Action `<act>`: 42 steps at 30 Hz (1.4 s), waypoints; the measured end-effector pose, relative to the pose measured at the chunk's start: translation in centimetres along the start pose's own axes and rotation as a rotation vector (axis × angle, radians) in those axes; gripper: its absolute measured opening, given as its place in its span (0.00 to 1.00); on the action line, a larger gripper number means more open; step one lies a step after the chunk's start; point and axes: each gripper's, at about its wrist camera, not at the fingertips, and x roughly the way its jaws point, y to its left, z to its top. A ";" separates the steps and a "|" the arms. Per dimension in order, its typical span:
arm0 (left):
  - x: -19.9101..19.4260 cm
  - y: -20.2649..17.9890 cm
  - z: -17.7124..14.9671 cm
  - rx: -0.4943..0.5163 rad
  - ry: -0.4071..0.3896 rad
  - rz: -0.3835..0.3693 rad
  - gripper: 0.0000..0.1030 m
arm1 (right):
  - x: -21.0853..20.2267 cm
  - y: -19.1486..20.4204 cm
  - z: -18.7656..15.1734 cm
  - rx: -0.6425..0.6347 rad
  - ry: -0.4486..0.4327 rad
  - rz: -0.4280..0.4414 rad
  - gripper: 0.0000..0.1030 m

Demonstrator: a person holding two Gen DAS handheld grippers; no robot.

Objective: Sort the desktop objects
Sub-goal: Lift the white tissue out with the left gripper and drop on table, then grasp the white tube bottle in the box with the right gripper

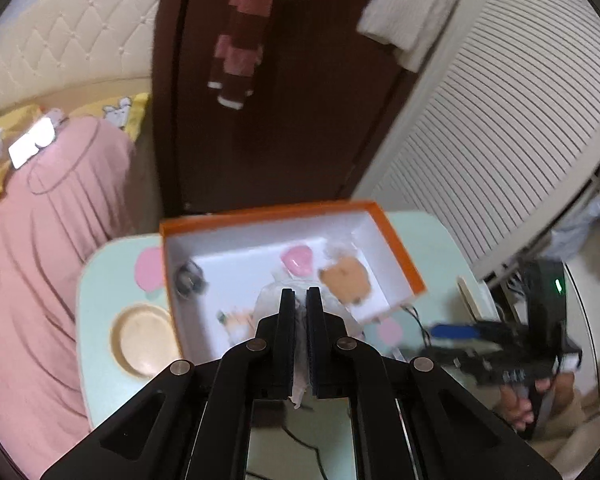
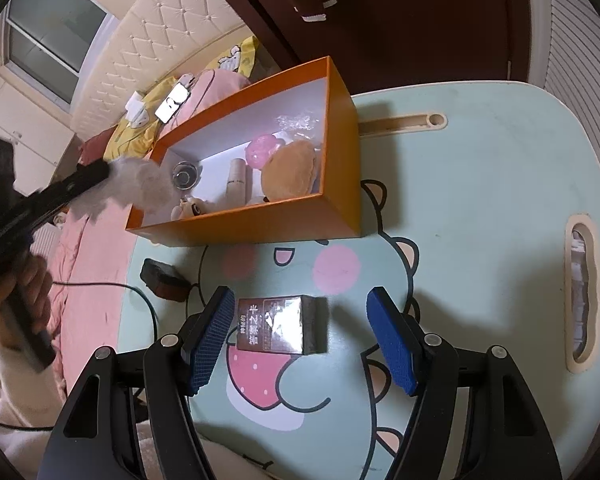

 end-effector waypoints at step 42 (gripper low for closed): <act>0.1 4.3 -8.3 -0.141 -0.186 -0.026 0.84 | 13.5 11.1 12.0 -0.293 0.375 -0.175 0.42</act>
